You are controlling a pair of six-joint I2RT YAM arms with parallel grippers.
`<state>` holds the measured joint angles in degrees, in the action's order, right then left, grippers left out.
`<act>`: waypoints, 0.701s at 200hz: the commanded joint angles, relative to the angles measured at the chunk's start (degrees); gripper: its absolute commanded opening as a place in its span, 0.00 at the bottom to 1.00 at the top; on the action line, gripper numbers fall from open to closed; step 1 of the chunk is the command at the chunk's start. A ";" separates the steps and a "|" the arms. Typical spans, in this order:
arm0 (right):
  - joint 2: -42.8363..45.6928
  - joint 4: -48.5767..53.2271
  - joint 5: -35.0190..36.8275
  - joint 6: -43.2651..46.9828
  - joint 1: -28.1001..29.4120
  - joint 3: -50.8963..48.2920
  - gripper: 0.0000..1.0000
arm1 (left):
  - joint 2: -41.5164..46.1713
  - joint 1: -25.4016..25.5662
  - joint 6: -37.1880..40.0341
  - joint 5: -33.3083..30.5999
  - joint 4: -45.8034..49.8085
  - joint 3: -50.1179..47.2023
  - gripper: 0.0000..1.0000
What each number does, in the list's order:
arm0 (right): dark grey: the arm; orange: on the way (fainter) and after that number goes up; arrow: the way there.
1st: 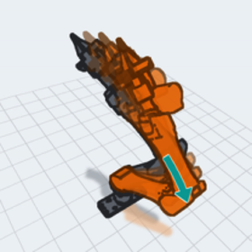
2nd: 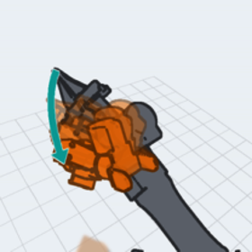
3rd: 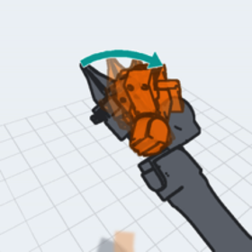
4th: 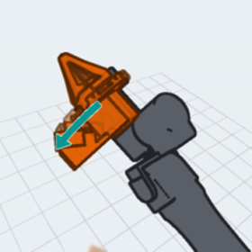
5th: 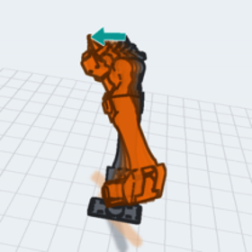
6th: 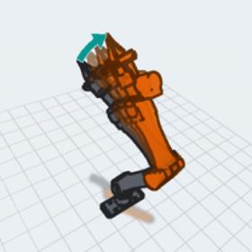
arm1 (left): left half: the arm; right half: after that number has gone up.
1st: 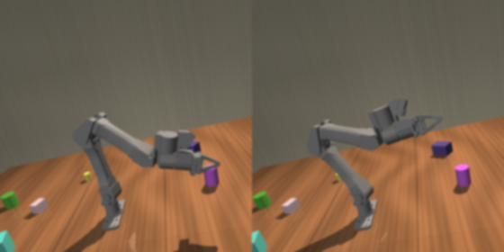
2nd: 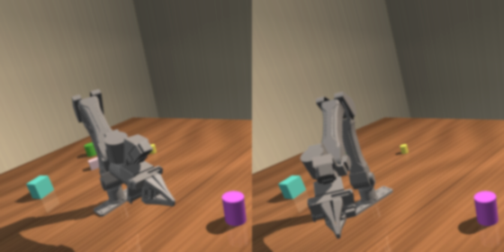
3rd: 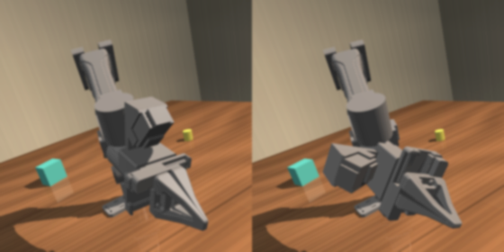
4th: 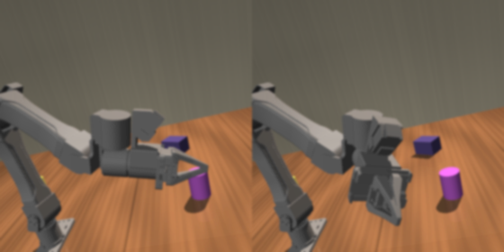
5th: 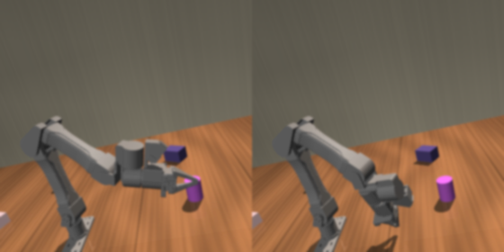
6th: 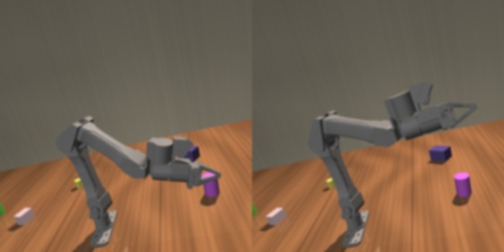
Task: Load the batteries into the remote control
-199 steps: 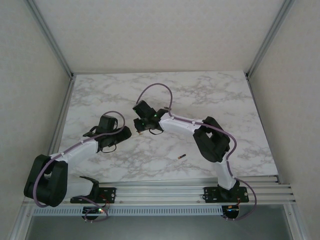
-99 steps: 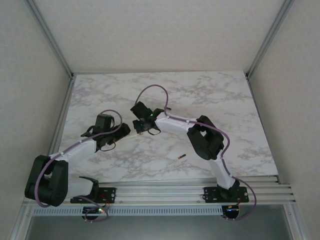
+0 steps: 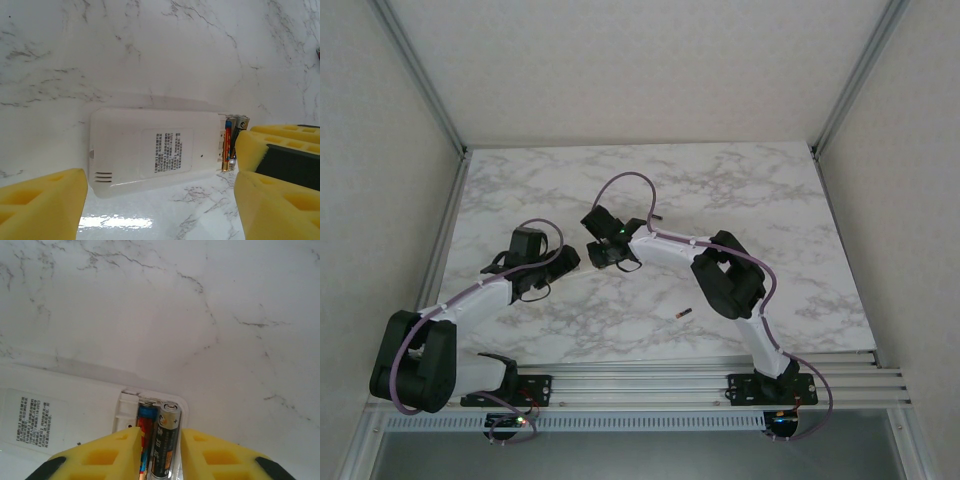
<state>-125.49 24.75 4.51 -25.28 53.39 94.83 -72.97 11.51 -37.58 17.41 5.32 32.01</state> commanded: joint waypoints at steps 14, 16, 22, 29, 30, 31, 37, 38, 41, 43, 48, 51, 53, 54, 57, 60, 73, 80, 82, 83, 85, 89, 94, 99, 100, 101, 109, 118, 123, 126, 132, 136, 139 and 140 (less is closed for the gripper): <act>1.81 3.23 2.05 -2.32 -0.21 2.53 0.27 | -1.57 -0.94 0.22 -0.18 -0.31 0.36 0.77; 1.91 3.36 2.29 -2.52 -0.28 2.55 0.27 | -1.74 -1.02 0.29 -0.18 -0.31 0.49 0.77; 2.04 3.74 2.95 -3.10 -0.37 2.86 0.27 | -2.27 -1.05 0.47 -0.31 -0.21 0.99 0.77; 1.92 3.98 3.39 -3.92 -0.68 2.99 0.26 | -2.96 -1.13 0.71 -0.55 -0.22 1.40 0.77; 1.92 3.98 3.44 -4.00 -0.71 2.99 0.26 | -3.05 -1.14 0.78 -0.59 -0.18 1.48 0.77; 1.92 3.99 3.46 -4.08 -0.77 3.04 0.26 | -3.19 -1.14 0.81 -0.69 -0.18 1.61 0.77; 1.84 3.96 3.22 -4.63 -1.16 3.09 0.26 | -3.73 -1.21 1.10 -1.14 -0.06 1.96 0.77; 1.83 3.93 3.13 -4.71 -1.17 3.13 0.26 | -3.83 -1.17 1.15 -1.19 -0.10 2.03 0.77; 1.74 3.78 2.88 -4.84 -1.34 3.02 0.26 | -4.23 -1.19 1.26 -1.41 -0.13 2.19 0.76; 1.65 3.67 2.70 -4.91 -1.44 3.00 0.26 | -4.45 -1.21 1.34 -1.59 -0.09 2.29 0.76; 1.45 3.46 2.20 -5.06 -1.59 3.00 0.26 | -5.10 -1.27 1.49 -2.11 -0.05 2.65 0.75; 1.33 3.32 1.92 -5.12 -1.66 3.07 0.26 | -5.45 -1.38 1.54 -2.44 0.03 2.82 0.75; 1.20 3.29 1.71 -5.20 -1.69 3.08 0.26 | -5.72 -1.44 1.61 -2.68 0.10 2.96 0.74; 1.16 3.24 1.63 -5.21 -1.70 3.13 0.26 | -5.84 -1.46 1.67 -2.79 0.11 3.01 0.74; 1.05 3.20 1.30 -5.20 -1.75 3.18 0.26 | -6.28 -1.46 1.76 -3.00 0.26 3.21 0.74; 0.91 3.13 1.07 -5.22 -1.71 3.24 0.26 | -6.76 -1.46 1.85 -3.08 0.29 3.43 0.73; 0.41 2.79 -0.01 -5.30 -1.75 3.42 0.26 | -8.54 -1.49 2.41 -2.52 -0.19 4.19 0.70; 0.29 2.52 -0.37 -5.42 -1.72 3.43 0.26 | -9.38 -1.54 2.35 -1.98 -0.53 4.41 0.69; 0.15 2.54 -0.45 -5.40 -1.73 3.46 0.26 | -9.56 -1.57 2.34 -1.84 -0.67 4.49 0.68; 0.11 2.52 -0.50 -5.44 -1.72 3.49 0.26 | -9.69 -1.53 2.34 -1.76 -0.71 4.52 0.68; 0.08 2.46 -0.52 -5.47 -1.71 3.45 0.26 | -9.90 -1.50 2.34 -1.61 -0.83 4.57 0.68; -0.15 2.36 -0.66 -5.57 -1.71 3.50 0.26 | -10.26 -1.49 2.33 -1.20 -1.17 4.64 0.67; -0.29 2.48 -0.77 -5.59 -1.71 3.63 0.26 | -10.63 -1.50 2.34 -0.70 -1.40 4.72 0.66; -0.43 2.49 -0.86 -5.66 -1.72 3.70 0.26 | -10.95 -1.49 2.40 -0.25 -1.68 4.82 0.65; -0.48 2.45 -0.89 -5.66 -1.71 3.70 0.26 | -11.00 -1.49 2.41 -0.17 -1.79 4.82 0.65; -0.47 2.43 -0.99 -5.70 -1.71 3.74 0.26 | -11.03 -1.49 2.42 -0.05 -1.88 4.82 0.65; -0.71 2.25 -1.34 -5.79 -1.73 3.79 0.26 | -11.39 -1.49 2.48 0.54 -2.24 4.82 0.64; -0.91 2.14 -1.73 -5.93 -1.71 3.90 0.26 | -11.73 -1.55 2.49 0.69 -2.34 4.82 0.64; -1.07 2.00 -2.13 -6.01 -1.77 3.88 0.26 | -11.91 -1.49 2.60 0.65 -2.34 4.81 0.63; -1.27 1.97 -2.36 -6.08 -1.71 3.96 0.26 | -12.00 -1.54 2.63 0.65 -2.37 4.82 0.63; -1.44 1.88 -2.76 -6.23 -1.70 3.97 0.26 | -12.17 -1.50 2.69 0.62 -2.41 4.82 0.63; -1.50 1.88 -3.02 -6.38 -1.71 3.96 0.26 | -12.20 -1.51 2.77 0.68 -2.37 4.76 0.63; -1.66 1.80 -3.16 -6.41 -1.71 3.90 0.26 | -12.27 -1.49 2.78 0.69 -2.39 4.66 0.63; -1.67 1.80 -3.22 -6.43 -1.71 3.89 0.26 | -12.28 -1.49 2.78 0.70 -2.41 4.65 0.63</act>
<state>-125.54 26.76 3.22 -30.39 51.57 96.79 -83.90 10.39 -35.81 16.97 4.25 35.59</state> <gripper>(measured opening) 0.258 0.634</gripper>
